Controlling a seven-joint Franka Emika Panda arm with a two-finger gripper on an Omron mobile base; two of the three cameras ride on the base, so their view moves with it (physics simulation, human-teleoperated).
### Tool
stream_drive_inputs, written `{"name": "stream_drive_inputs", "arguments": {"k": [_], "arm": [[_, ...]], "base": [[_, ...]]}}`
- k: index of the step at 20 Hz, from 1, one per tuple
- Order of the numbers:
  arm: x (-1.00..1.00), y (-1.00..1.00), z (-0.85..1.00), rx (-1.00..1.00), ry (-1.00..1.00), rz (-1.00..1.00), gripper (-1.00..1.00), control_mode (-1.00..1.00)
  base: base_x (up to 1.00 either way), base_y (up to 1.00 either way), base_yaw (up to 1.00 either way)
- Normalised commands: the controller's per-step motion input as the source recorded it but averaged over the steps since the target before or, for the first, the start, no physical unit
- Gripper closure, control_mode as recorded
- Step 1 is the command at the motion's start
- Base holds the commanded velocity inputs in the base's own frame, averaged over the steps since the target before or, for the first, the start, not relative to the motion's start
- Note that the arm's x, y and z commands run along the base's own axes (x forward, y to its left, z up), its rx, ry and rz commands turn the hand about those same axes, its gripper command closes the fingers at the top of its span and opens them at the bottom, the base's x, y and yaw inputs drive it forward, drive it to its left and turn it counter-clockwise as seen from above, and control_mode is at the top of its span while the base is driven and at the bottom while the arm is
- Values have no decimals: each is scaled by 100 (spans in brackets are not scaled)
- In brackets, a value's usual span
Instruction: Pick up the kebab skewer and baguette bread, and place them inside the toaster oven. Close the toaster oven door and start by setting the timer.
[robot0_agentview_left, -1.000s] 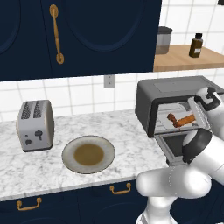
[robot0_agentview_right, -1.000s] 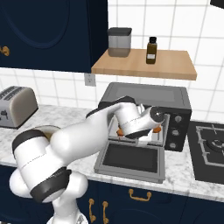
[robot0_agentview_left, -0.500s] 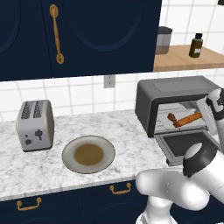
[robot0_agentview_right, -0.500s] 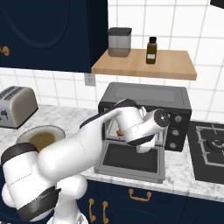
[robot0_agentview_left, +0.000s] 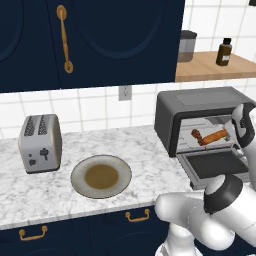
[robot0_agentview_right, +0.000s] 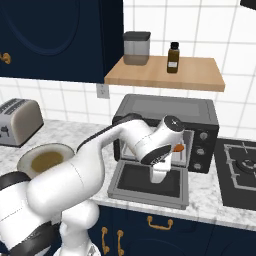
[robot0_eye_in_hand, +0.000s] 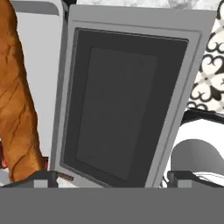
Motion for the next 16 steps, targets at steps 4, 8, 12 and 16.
{"name": "stream_drive_inputs", "arguments": {"k": [4,8,12,16], "arm": [[-1,0,-49,-2,30,0,-100,-100],[-22,-1,-59,0,11,0,-100,-100],[1,-7,-25,0,8,0,-100,-100],[13,0,-12,0,11,0,-100,-100]], "base": [[0,0,0],[0,0,0],[0,0,0],[0,0,0]]}}
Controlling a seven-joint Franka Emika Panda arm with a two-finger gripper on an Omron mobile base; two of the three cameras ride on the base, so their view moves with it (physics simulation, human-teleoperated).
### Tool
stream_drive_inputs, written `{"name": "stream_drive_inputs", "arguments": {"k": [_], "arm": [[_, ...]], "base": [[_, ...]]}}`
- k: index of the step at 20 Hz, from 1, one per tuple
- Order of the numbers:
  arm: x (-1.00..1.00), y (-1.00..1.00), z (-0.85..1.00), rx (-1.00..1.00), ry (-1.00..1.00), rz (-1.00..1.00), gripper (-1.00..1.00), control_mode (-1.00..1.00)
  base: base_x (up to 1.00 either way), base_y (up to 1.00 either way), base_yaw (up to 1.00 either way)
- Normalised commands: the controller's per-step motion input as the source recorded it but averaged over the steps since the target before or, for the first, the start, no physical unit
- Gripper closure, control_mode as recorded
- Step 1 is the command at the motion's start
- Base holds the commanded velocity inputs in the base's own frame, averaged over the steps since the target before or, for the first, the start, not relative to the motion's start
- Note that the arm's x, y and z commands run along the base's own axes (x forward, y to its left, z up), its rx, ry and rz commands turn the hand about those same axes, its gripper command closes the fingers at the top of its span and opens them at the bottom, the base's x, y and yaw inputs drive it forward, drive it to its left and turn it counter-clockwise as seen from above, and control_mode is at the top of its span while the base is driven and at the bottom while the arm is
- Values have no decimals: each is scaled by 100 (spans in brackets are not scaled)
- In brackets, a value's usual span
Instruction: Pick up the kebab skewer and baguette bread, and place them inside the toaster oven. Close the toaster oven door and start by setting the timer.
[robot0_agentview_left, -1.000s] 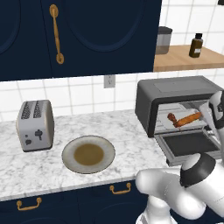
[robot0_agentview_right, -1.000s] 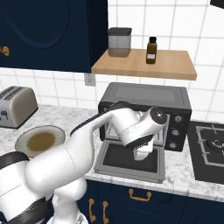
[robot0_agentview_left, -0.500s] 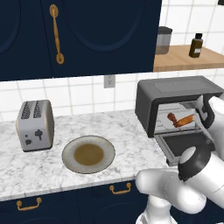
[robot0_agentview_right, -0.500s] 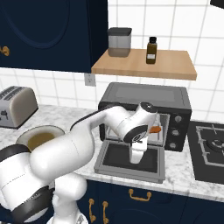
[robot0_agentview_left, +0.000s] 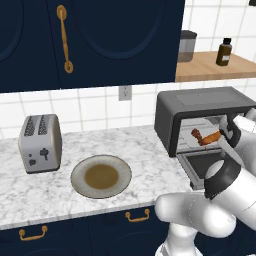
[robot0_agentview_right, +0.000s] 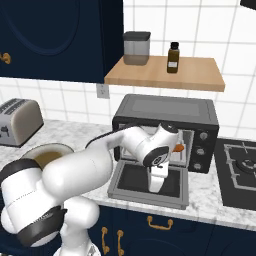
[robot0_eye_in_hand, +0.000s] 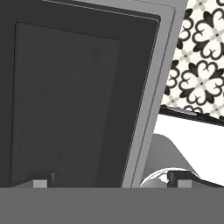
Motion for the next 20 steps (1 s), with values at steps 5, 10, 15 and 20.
{"name": "stream_drive_inputs", "arguments": {"k": [5,10,15,20], "arm": [[33,0,-14,0,5,0,-100,-100],[26,0,-7,0,0,0,-100,-100],[30,0,-1,0,0,0,-100,-100],[41,6,-5,0,0,0,-100,-100]], "base": [[0,0,0],[0,0,0],[0,0,0],[0,0,0]]}}
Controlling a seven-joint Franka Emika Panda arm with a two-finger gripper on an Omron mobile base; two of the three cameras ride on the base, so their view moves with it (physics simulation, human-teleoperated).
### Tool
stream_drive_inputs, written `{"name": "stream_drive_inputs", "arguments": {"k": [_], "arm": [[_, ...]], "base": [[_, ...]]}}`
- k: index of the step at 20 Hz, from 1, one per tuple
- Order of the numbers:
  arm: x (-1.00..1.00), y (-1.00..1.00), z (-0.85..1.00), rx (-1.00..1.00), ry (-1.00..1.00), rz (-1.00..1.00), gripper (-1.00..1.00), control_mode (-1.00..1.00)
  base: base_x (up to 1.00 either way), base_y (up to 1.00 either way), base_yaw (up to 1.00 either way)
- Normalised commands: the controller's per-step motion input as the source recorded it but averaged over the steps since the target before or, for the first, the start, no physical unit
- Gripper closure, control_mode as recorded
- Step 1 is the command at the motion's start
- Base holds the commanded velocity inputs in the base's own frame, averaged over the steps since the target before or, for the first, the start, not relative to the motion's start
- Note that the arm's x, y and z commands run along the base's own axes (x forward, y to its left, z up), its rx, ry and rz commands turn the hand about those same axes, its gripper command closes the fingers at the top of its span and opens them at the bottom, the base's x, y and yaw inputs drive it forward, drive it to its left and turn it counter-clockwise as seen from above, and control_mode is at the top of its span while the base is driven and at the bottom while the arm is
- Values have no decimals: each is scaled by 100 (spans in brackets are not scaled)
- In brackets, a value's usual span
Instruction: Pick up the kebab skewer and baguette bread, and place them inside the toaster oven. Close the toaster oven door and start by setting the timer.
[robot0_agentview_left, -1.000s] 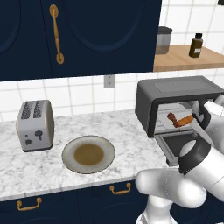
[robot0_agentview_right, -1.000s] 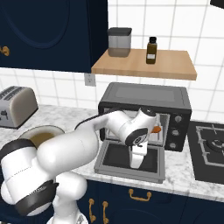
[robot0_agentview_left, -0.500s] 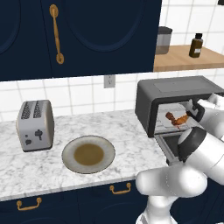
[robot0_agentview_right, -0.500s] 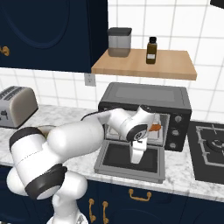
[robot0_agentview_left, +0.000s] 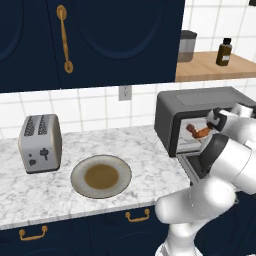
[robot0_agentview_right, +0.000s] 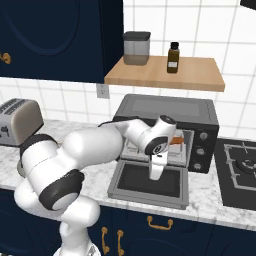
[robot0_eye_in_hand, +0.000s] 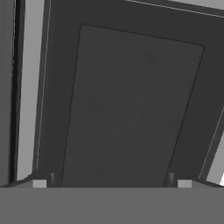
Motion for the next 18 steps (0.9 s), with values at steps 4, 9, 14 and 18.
{"name": "stream_drive_inputs", "arguments": {"k": [4,9,14,18], "arm": [[45,4,0,0,-2,0,-100,-100],[41,0,0,0,-2,0,-100,-100],[43,0,0,0,-2,0,-100,-100],[-2,0,-1,0,0,0,-100,-100]], "base": [[0,0,0],[0,0,0],[0,0,0],[0,0,0]]}}
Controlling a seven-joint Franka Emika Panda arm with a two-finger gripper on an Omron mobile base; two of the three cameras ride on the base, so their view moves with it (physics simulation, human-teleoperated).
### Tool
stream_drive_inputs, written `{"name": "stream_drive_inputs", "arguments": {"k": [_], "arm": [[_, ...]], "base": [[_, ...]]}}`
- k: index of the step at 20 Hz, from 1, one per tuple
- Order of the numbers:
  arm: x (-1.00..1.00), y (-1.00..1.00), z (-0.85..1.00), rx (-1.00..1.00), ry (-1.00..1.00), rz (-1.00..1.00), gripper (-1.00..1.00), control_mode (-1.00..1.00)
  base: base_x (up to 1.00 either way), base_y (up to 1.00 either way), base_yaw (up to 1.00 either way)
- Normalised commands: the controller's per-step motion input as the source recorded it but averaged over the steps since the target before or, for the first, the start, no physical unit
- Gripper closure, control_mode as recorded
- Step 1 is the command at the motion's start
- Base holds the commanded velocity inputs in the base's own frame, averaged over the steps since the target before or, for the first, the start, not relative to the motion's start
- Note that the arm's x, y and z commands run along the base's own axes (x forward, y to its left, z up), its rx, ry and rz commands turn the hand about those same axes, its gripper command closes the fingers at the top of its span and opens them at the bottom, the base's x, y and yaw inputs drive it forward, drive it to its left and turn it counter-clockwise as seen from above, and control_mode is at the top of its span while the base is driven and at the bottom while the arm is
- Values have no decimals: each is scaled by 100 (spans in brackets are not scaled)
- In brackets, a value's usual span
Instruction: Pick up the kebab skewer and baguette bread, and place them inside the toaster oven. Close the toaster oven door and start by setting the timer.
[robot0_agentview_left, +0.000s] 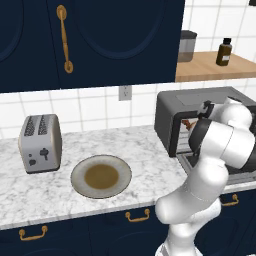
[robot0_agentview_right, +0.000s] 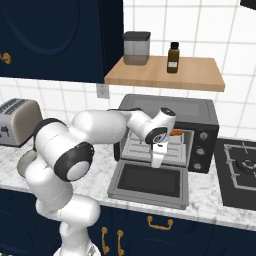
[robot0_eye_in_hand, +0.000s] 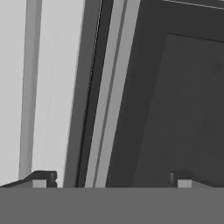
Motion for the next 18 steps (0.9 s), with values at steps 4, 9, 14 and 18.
{"name": "stream_drive_inputs", "arguments": {"k": [4,9,14,18], "arm": [[-50,0,0,0,0,0,-100,-100],[-89,0,6,-1,0,0,-100,-100],[-100,7,9,-8,3,25,-100,-100],[-99,13,0,-20,5,62,-100,-100]], "base": [[0,0,0],[0,0,0],[0,0,0],[0,0,0]]}}
